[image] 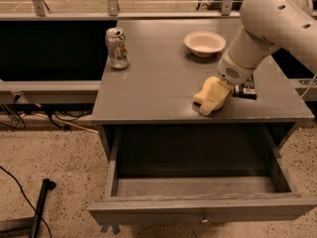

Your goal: Place sponge into top drawer

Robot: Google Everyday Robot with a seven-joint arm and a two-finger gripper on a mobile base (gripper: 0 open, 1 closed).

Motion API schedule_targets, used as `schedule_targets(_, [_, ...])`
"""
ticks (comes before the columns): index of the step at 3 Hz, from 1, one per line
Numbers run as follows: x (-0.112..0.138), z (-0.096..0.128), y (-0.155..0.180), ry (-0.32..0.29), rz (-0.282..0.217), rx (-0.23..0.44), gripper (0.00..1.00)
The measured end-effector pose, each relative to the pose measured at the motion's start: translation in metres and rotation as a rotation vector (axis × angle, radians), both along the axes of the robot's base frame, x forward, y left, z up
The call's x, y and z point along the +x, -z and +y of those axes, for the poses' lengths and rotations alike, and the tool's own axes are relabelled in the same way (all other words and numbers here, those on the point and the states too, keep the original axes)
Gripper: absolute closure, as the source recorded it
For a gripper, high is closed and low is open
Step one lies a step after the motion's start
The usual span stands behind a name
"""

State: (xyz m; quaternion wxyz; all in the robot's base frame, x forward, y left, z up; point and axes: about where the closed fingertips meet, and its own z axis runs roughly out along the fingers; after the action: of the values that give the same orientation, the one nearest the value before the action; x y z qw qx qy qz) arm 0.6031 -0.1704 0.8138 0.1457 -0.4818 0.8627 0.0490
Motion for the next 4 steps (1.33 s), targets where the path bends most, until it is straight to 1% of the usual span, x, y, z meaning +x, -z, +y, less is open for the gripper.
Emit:
schedule_targets(2, [0.0,0.0,-0.01,0.0,0.0,0.0,0.88])
schedule_targets(3, [-0.009,0.012,-0.037,-0.09,-0.041,0.067,1.0])
schedule_targets(4, [-0.046,0.022,-0.098,-0.219,-0.171,0.142,1.0])
